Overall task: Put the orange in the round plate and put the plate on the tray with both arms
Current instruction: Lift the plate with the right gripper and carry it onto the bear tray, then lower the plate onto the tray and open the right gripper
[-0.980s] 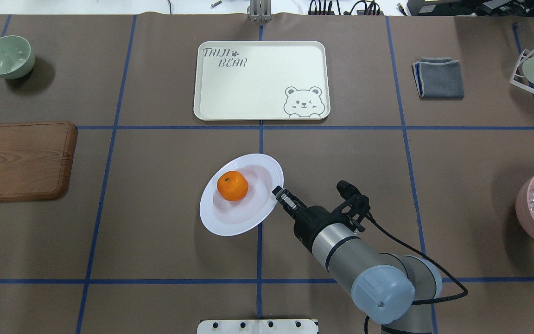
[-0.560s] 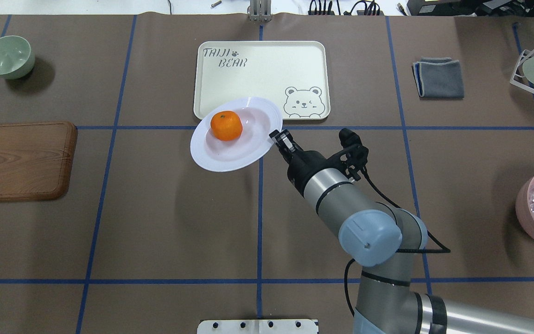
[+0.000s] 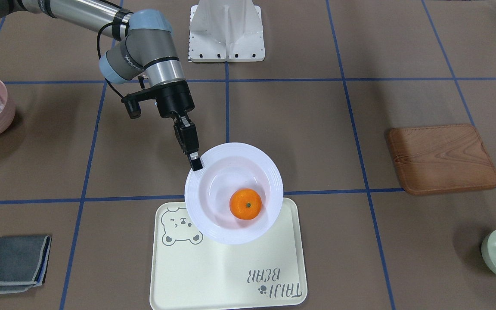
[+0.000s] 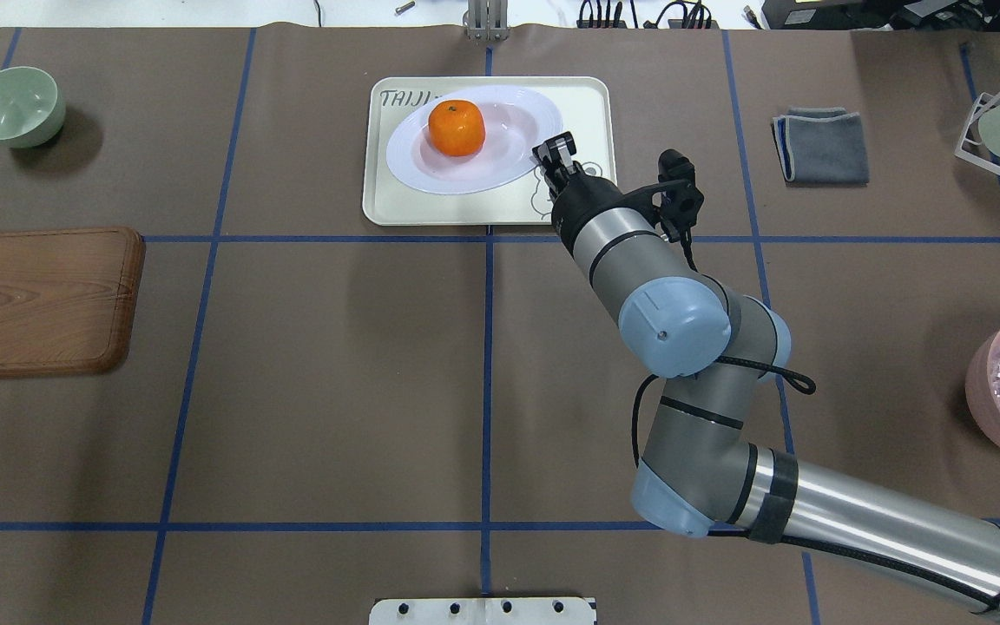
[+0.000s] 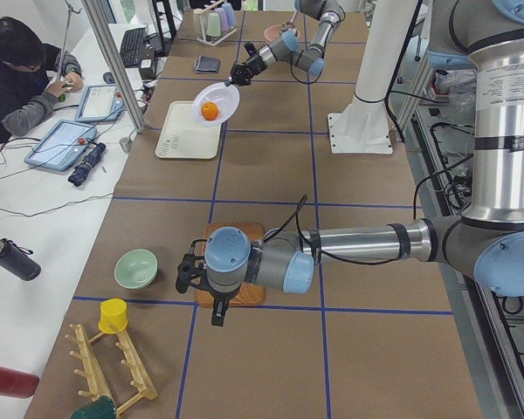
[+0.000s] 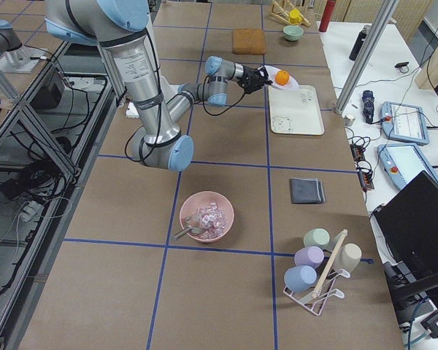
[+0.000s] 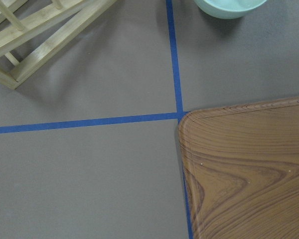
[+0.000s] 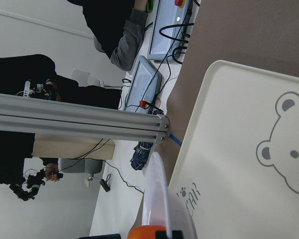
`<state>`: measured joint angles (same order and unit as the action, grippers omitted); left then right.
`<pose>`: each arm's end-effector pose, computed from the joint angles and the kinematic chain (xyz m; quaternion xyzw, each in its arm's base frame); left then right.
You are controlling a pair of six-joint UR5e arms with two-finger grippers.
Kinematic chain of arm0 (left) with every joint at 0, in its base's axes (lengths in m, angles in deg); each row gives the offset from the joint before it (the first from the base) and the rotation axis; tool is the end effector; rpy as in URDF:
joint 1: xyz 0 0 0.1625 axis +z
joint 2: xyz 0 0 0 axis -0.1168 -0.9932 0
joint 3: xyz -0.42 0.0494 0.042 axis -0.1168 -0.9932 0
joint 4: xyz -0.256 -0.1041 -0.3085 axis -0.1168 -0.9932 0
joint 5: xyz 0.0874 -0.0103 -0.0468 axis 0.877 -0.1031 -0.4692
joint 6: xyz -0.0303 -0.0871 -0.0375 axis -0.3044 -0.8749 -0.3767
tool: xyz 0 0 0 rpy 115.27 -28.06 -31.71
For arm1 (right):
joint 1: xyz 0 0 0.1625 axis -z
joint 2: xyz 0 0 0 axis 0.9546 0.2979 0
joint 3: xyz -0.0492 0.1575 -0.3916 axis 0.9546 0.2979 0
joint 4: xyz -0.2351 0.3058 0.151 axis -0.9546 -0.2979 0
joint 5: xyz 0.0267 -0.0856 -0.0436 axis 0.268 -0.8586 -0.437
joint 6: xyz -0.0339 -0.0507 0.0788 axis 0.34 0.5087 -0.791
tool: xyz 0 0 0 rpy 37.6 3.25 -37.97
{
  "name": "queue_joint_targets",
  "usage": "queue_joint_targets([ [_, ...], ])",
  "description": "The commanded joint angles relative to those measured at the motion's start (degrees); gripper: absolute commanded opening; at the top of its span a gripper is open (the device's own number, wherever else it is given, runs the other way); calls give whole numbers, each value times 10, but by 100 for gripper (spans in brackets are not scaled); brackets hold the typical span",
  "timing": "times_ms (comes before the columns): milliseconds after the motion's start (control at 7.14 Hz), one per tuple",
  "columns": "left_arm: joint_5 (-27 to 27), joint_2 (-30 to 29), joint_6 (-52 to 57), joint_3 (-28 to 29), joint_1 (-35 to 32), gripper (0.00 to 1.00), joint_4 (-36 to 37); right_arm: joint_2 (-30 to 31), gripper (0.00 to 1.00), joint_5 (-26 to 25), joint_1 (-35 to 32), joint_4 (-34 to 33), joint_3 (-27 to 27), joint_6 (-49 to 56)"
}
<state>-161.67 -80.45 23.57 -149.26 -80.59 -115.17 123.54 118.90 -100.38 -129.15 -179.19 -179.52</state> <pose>-0.0387 -0.4779 0.6460 0.0747 0.3979 0.0221 0.9141 -0.5001 -0.4741 0.2181 0.1481 -0.6397 0.5578 0.5076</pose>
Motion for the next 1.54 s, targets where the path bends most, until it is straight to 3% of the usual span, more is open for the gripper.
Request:
queue_joint_targets([
  [0, 10, 5, -8, -52, 49, 98, 46, -67, 0, 0, -16, -16, 104, -18],
  [140, 12, 20, -8, -70, 47, 99, 47, -86, 0, 0, -16, -56, 147, -26],
  [420, 12, 24, -8, -76, 46, 99, 47, -151, 0, -19, -15, -61, 267, -72],
  [560, 12, 24, -8, -76, 45, 99, 47, -152, 0, -31, -16, -62, 271, -78],
  [700, 12, 25, -8, -76, 45, 99, 47, -152, 91, -28, -20, -64, 267, -50],
  [840, 12, 25, -9, -75, 45, 99, 47, -140, 100, -11, -20, -65, 231, 34],
  [980, 12, 23, -9, -75, 45, 99, 47, -95, 100, 59, -20, -89, 159, 145],
  [1120, 12, 22, -9, -75, 46, 98, 47, -57, 100, 141, -27, -167, 86, 273],
  [1400, 12, 24, -9, -74, 46, 99, 47, -40, 100, 280, -86, -395, -13, 479],
])
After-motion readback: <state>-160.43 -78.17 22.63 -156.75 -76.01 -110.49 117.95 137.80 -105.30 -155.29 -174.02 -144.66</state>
